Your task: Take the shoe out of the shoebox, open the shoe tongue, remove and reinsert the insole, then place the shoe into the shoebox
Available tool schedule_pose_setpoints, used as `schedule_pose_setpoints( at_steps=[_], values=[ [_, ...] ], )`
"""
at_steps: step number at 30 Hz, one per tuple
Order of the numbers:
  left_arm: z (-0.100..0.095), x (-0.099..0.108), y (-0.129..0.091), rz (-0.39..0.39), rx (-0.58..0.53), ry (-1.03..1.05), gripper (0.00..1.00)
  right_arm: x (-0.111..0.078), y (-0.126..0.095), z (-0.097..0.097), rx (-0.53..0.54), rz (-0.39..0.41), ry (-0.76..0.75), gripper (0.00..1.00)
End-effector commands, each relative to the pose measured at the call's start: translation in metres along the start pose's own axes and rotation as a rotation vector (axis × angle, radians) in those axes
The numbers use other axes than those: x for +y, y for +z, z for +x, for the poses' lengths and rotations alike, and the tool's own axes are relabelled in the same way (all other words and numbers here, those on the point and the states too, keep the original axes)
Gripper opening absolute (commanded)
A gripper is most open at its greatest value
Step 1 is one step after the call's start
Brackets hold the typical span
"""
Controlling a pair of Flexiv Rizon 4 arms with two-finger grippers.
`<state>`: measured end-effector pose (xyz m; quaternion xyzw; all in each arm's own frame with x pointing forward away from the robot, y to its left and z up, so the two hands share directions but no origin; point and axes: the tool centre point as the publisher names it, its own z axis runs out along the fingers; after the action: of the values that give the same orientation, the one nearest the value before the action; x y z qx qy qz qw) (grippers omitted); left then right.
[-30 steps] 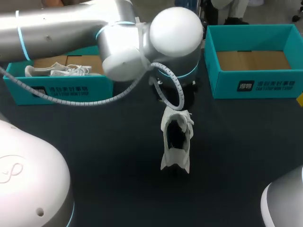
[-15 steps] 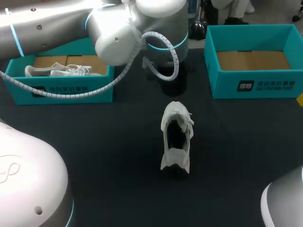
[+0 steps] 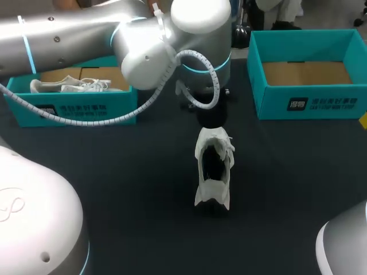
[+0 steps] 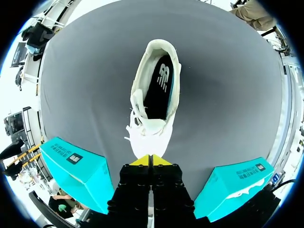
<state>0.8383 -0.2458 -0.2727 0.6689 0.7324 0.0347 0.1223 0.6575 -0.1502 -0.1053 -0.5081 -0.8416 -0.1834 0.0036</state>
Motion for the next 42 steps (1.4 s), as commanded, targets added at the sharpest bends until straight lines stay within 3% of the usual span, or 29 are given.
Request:
schedule_pose_setpoints(
  at_steps=[1,13,16,22,32,36,42],
  values=[
    [-0.002,-0.008,0.022,0.014,0.011,0.002,0.0,0.003,0.0,-0.001,0.002,0.006,0.001,1.0],
    [0.009,-0.052,0.05,0.074,0.04,0.051,0.0,0.003,0.0,-0.001,0.002,0.006,0.001,1.0],
    [0.011,-0.052,0.05,0.077,0.042,0.051,0.0,0.003,0.0,-0.001,0.002,0.006,0.001,1.0],
    [0.01,-0.032,0.034,0.042,0.019,0.021,0.0,0.003,0.0,-0.001,0.002,0.006,0.001,1.0],
    [-0.006,-0.005,0.016,-0.023,-0.011,-0.009,0.0,0.003,0.0,-0.001,0.002,0.006,0.001,1.0],
    [-0.011,-0.01,0.024,-0.014,-0.014,-0.012,0.0,0.003,0.0,-0.001,0.002,0.006,0.001,1.0],
    [-0.004,-0.037,0.042,0.019,0.004,0.005,0.0,0.003,0.0,-0.001,0.002,0.006,0.001,1.0]
  ],
)
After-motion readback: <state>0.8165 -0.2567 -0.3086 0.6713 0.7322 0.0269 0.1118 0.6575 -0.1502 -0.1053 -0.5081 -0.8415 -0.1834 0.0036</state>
